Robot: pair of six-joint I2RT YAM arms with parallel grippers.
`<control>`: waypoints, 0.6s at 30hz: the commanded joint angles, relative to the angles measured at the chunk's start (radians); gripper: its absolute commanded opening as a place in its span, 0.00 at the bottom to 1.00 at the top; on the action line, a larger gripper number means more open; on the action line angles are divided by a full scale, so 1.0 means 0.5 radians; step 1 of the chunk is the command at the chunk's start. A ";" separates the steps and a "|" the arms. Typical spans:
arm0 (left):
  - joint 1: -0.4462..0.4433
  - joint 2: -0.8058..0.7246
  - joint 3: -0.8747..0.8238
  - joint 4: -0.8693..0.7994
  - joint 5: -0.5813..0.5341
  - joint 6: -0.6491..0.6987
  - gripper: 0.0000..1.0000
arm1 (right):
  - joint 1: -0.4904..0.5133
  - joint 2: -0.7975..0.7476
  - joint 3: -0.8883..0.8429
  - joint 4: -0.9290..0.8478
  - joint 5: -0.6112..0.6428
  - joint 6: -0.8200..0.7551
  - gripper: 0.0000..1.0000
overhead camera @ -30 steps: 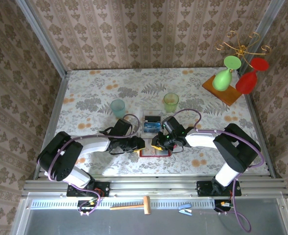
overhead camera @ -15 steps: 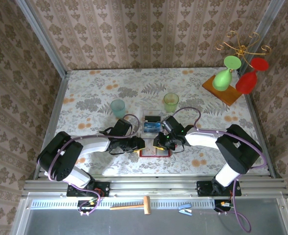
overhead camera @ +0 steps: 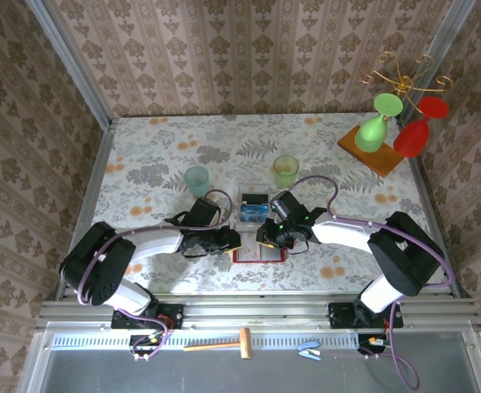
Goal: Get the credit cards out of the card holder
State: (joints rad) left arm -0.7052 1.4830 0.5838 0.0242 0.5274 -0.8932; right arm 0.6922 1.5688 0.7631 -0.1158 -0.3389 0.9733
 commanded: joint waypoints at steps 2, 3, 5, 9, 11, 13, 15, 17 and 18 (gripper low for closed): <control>0.008 -0.017 0.069 -0.038 0.016 0.025 0.19 | 0.013 0.002 -0.026 0.094 -0.061 0.053 0.26; 0.009 -0.002 0.069 -0.022 0.025 0.022 0.19 | 0.014 0.014 -0.029 0.109 -0.073 0.059 0.26; 0.007 0.029 0.064 0.014 0.041 0.012 0.18 | 0.015 0.028 -0.035 0.134 -0.090 0.071 0.26; 0.004 0.101 0.044 0.081 0.077 -0.002 0.18 | 0.016 0.052 -0.038 0.151 -0.113 0.075 0.27; 0.002 0.117 0.028 0.097 0.078 -0.007 0.17 | 0.021 0.065 -0.038 0.152 -0.126 0.075 0.27; 0.004 0.111 0.005 0.103 0.072 -0.011 0.17 | 0.024 0.077 -0.044 0.162 -0.139 0.079 0.28; 0.006 0.111 -0.008 0.094 0.065 -0.004 0.17 | 0.029 0.091 -0.048 0.170 -0.150 0.083 0.28; 0.006 0.114 -0.011 0.087 0.064 0.004 0.17 | 0.035 0.104 -0.051 0.176 -0.155 0.087 0.28; 0.008 0.116 -0.011 0.086 0.062 0.005 0.17 | 0.036 0.113 -0.052 0.177 -0.155 0.087 0.28</control>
State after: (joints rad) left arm -0.7052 1.5326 0.5945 0.0593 0.5468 -0.8940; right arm 0.7010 1.6035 0.7536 -0.0475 -0.3981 1.0019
